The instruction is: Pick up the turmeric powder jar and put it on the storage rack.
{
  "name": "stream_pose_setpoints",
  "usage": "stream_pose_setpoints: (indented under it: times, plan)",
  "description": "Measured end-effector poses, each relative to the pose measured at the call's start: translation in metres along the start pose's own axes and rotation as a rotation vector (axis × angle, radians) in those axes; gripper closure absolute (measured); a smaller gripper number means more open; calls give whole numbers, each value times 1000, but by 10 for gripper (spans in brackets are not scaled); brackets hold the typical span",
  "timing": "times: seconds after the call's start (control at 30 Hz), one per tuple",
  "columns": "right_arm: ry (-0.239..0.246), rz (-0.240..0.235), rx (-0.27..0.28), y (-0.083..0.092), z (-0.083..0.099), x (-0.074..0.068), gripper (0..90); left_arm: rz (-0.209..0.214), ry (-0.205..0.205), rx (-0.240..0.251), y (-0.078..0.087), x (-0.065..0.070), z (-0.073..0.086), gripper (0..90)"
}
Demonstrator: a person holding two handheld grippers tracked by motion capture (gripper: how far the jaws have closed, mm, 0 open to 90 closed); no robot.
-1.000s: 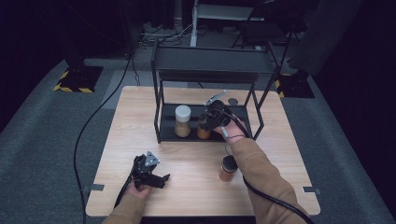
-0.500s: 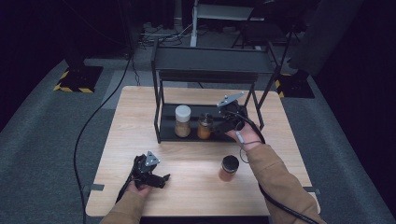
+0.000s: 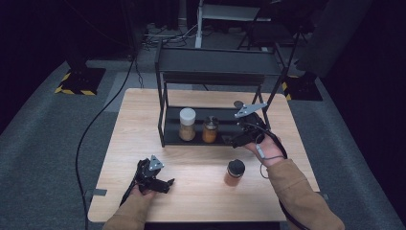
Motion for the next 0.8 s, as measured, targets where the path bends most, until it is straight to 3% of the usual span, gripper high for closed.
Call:
stream_pose_setpoints:
  times: [0.53,0.8]
  plan:
    - [-21,-4,19,17,39,-13,72,0,4,0,-1,0,-1,1]
    - [1,-6,17,18,51,-26,67,-1,6,0,-1,0,-1,1]
Point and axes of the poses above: each handheld gripper's, and its own axes: y roughly backward along the jaws, z roughly out of its underside, x roughly to its right, the point moved 6 cm from there along -y, roughly forward along the jaws, and after that the axes turned 15 degrees about -z, right-handed, at the moved point
